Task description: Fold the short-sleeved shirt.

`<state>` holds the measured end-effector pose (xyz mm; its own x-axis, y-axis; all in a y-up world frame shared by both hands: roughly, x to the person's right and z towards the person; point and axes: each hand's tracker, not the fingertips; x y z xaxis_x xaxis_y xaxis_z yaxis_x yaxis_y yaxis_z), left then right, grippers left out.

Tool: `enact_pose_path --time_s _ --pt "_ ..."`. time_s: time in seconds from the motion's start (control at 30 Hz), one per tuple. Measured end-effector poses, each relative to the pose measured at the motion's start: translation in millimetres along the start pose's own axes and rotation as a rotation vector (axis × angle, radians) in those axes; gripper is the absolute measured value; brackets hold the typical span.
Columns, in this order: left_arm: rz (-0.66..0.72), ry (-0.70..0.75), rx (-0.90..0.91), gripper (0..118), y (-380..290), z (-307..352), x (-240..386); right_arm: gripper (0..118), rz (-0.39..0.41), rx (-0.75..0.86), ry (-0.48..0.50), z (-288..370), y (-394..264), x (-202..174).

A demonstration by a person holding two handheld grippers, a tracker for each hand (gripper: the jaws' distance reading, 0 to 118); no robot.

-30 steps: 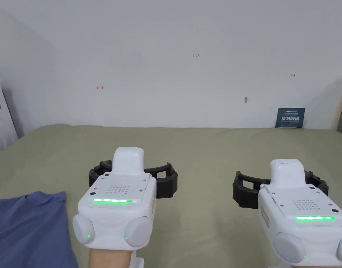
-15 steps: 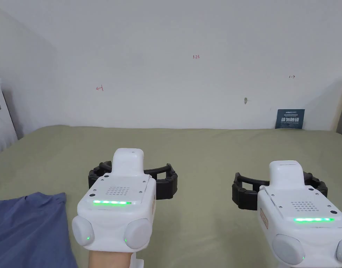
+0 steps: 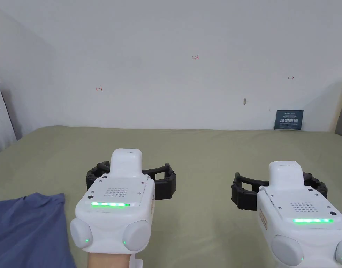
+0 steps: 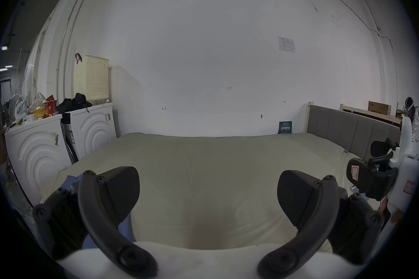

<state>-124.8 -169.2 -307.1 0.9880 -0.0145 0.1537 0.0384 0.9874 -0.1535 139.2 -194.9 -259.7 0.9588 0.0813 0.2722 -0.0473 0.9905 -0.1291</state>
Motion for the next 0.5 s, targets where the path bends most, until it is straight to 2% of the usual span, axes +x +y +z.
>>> enact_pose_path --time_s 0.5 --pt "-0.001 -0.004 -0.001 118 0.5 0.7 1.2 118 -0.002 0.003 -0.001 0.6 -0.3 -0.3"
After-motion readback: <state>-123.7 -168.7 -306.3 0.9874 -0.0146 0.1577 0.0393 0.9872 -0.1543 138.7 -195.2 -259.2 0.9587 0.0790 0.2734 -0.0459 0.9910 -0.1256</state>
